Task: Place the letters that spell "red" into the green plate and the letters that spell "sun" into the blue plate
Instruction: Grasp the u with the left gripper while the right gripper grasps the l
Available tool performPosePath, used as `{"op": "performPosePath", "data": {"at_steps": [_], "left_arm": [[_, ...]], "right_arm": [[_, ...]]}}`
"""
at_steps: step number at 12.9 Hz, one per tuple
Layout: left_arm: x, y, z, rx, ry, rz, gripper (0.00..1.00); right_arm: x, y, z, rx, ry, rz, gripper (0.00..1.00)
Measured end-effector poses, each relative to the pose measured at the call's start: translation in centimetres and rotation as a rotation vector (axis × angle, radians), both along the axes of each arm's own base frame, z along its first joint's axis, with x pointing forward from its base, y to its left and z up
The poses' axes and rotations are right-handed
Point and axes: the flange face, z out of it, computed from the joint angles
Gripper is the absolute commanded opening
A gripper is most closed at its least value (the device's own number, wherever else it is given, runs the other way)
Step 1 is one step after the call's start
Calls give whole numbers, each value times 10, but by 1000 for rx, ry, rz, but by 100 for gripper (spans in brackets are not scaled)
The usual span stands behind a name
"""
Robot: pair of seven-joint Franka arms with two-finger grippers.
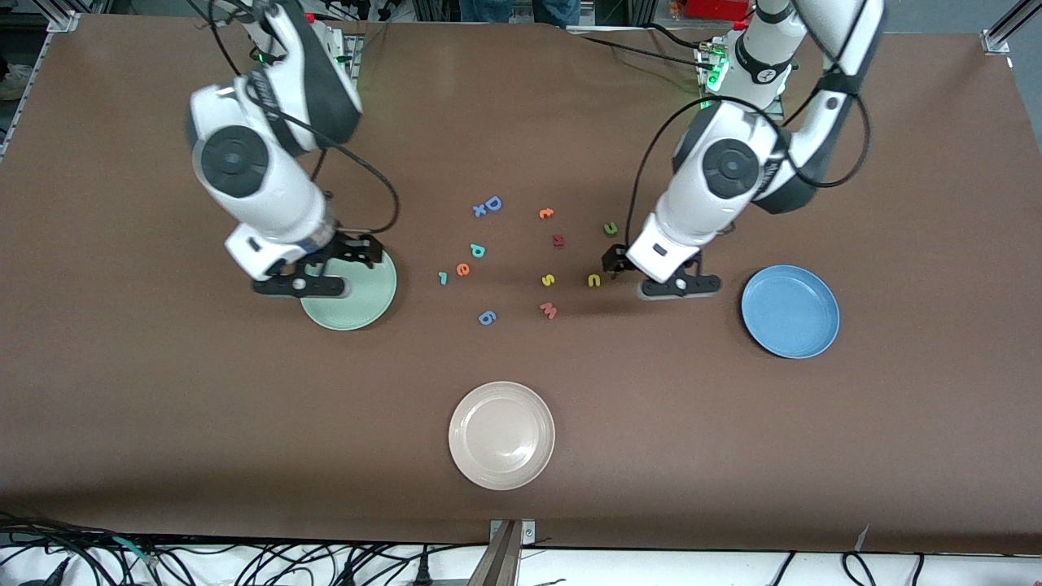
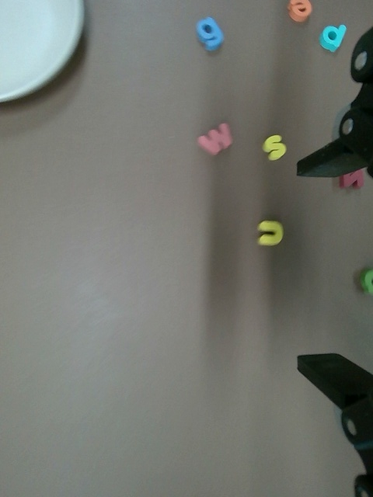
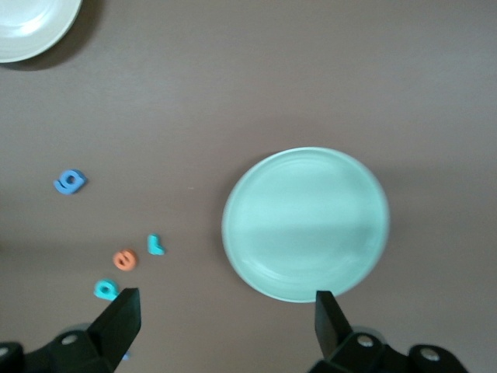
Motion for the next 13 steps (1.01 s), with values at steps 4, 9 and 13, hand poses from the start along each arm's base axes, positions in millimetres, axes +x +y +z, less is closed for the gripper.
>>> {"op": "performPosePath", "data": {"at_steps": [4, 9, 13], "left_arm": [[-44, -45, -77, 26, -38, 28, 100], [-43, -52, -120, 124, -81, 12, 100], [-39, -55, -133, 126, -70, 12, 98]], "right_arm": [[-16, 55, -78, -33, 24, -79, 92], [-37, 67, -149, -33, 18, -82, 88], [-49, 70, -164, -17, 18, -77, 78]]}}
